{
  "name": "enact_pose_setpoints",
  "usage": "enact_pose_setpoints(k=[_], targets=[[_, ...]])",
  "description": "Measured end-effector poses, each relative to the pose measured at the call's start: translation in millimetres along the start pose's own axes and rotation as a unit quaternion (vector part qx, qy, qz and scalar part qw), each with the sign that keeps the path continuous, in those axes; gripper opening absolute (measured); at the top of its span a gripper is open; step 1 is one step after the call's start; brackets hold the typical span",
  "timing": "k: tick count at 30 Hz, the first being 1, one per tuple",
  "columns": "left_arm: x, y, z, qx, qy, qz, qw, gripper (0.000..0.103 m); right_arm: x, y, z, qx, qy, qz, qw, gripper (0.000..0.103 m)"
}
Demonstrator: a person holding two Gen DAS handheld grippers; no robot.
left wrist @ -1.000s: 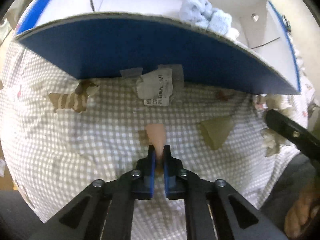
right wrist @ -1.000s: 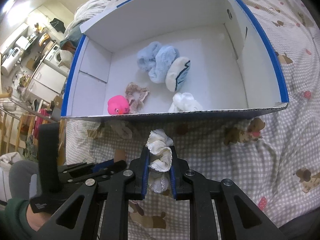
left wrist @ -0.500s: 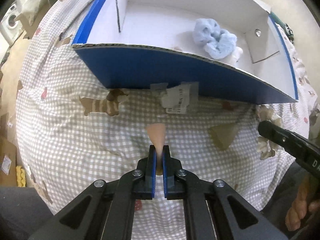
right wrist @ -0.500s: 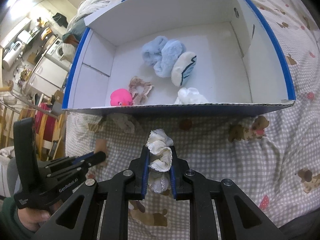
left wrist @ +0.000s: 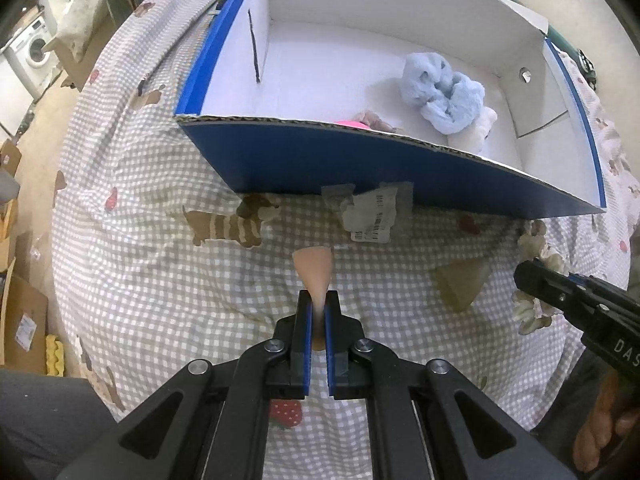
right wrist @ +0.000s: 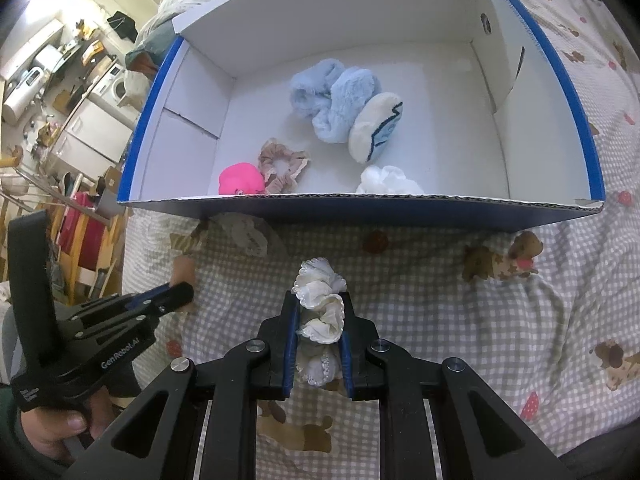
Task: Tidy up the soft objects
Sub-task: 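Lift both held items and carry them over the box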
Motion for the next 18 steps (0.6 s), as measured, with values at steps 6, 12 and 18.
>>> enact_pose_setpoints(k=[6,12,18], targets=[[-11,-13,3,-0.004,0.008,-0.008,0.9999,0.005,-4,-6,1,-0.009,0.007,0.001,1.000,0.020],[-23,-18,8,-0.002,0.027,-0.022,0.9994,0.005,-8,-6,5,-0.012,0.011,0.002,1.000,0.020],[-53,-17,19,-0.008,0.050,-0.033,0.9982,0.005,-21,-15,5,-0.023,0.027,-0.009,0.999,0.020]])
Point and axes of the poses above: each gripper's, at about its wrist camera, not at the fingertips, and x roughly the way its jaws point, y to its right, z to its underside, the point moved 8 cm from there along x, roughly the way its jaws point, and after that the axes turned 9 degrees about -y, right-handed, at the moved point
